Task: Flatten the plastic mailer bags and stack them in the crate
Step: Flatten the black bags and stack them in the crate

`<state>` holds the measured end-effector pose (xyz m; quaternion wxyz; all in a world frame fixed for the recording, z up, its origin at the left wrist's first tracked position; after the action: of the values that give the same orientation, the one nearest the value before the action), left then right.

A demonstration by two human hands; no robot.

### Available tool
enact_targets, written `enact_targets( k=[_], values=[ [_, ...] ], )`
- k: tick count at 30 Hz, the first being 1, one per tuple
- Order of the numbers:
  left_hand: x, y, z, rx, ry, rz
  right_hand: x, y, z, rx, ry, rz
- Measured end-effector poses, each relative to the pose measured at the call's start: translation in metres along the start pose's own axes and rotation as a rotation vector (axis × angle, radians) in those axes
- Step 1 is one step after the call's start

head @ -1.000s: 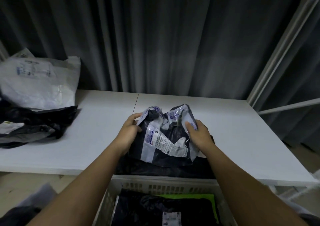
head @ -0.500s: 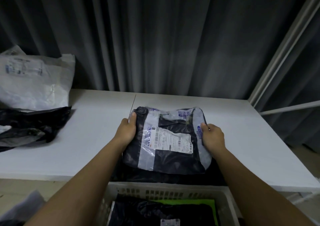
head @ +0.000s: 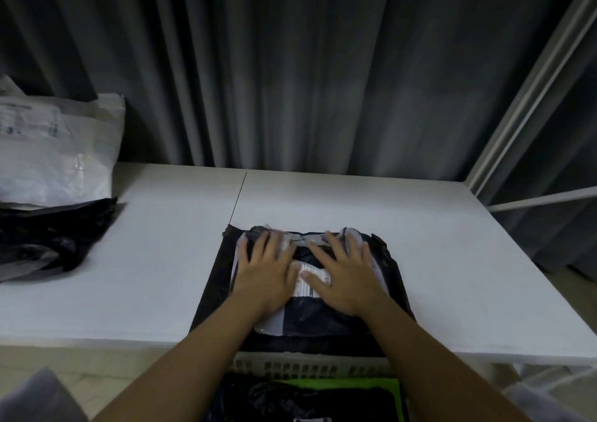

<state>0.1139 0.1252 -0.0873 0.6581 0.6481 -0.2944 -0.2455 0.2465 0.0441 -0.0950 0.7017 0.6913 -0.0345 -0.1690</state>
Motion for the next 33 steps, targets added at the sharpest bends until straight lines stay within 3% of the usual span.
enact_targets(
  k=[2, 6, 33],
  values=[
    [0.002, -0.014, -0.001, -0.119, -0.011, -0.048, 0.0, -0.009, -0.004, -0.109, -0.005, -0.002],
    [-0.012, -0.032, -0.01, -0.181, 0.004, -0.112, 0.012, -0.025, -0.009, -0.204, -0.072, -0.037],
    [-0.023, -0.081, -0.011, -0.151, 0.013, -0.003, 0.023, -0.068, -0.01, -0.164, -0.108, -0.027]
  ],
)
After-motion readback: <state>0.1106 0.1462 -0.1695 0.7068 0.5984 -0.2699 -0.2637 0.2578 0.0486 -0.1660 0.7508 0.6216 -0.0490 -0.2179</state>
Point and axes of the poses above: each hand's wrist, its own z-axis away from the middle knuckle, its own y-axis out of the back of the hand, x = y × z, the point moved 4 cm from there along -z, towards the middle knuckle, and after that the axes turned 1 degree about -z, right-handed, at the moved point
